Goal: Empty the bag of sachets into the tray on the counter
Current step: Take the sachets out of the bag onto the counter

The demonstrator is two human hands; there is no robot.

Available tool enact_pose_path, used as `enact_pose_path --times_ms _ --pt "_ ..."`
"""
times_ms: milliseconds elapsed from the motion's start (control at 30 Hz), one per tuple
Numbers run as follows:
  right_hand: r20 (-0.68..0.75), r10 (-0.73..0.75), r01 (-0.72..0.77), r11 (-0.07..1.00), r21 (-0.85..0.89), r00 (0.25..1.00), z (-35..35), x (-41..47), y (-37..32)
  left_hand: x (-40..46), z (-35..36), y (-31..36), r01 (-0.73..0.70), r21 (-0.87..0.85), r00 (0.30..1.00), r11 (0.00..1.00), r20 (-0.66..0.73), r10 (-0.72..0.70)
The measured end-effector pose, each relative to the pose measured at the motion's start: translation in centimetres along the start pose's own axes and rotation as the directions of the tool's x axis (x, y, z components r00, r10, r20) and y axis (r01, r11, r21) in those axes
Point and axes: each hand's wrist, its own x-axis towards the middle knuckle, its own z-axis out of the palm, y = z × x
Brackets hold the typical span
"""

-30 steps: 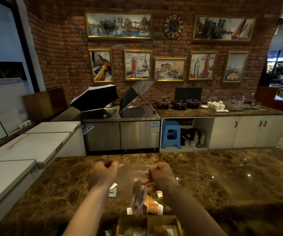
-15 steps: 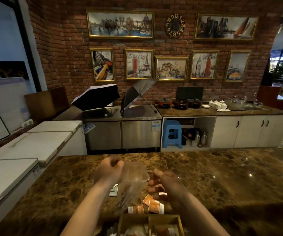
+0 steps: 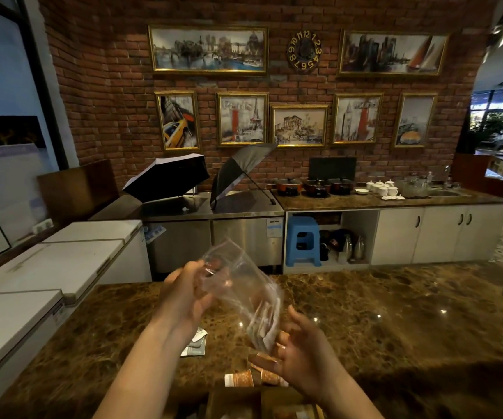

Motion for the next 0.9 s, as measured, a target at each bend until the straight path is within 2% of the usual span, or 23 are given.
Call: enact_pose_path --times_ms 133,233,400,533,600,667,767,833,900 --pt "0.055 -0.097 0.097 0.995 0.009 0.994 -0.2 0.0 0.0 -0.1 -0.8 -0.4 0.019 -0.003 1.000 1.000 -0.008 -0.019" --pt "0.043 -0.113 0.115 0.992 -0.043 0.993 -0.4 -0.3 -0.6 0.2 -2.0 -1.1 0.026 0.079 0.997 0.997 -0.069 -0.020" --pt "-0.068 -0.123 0.099 0.952 -0.289 0.990 -0.7 -0.9 -1.5 0.8 -4.1 -2.4 0.045 0.252 0.990 0.967 -0.142 -0.009" --pt "-0.140 -0.171 0.080 0.863 -0.499 0.975 -0.6 -1.1 -2.6 1.0 -4.4 -2.7 -0.015 0.456 0.964 0.890 -0.228 0.133" --pt "-0.125 -0.193 0.074 0.777 -0.625 0.973 0.0 -1.5 -3.2 0.9 -4.0 -2.6 -0.095 0.579 0.961 0.810 -0.160 0.227" --pt "-0.093 -0.211 0.071 0.660 -0.748 0.973 0.6 -1.7 -3.7 1.1 -3.5 -2.8 -0.172 0.666 0.968 0.726 -0.024 0.251" --pt "-0.025 -0.226 0.063 0.374 -0.925 0.974 1.2 -1.3 -3.8 1.2 -2.9 -4.2 -0.250 0.793 0.966 0.556 0.164 0.201" --pt "0.041 -0.221 0.086 0.198 -0.976 0.974 1.2 -0.7 -3.5 1.1 -2.7 -5.5 -0.300 0.835 0.954 0.462 0.259 0.152" --pt "0.080 -0.208 0.101 0.092 -0.991 0.975 1.1 -0.5 -3.1 1.0 -2.6 -6.8 -0.338 0.854 0.939 0.395 0.335 0.077"
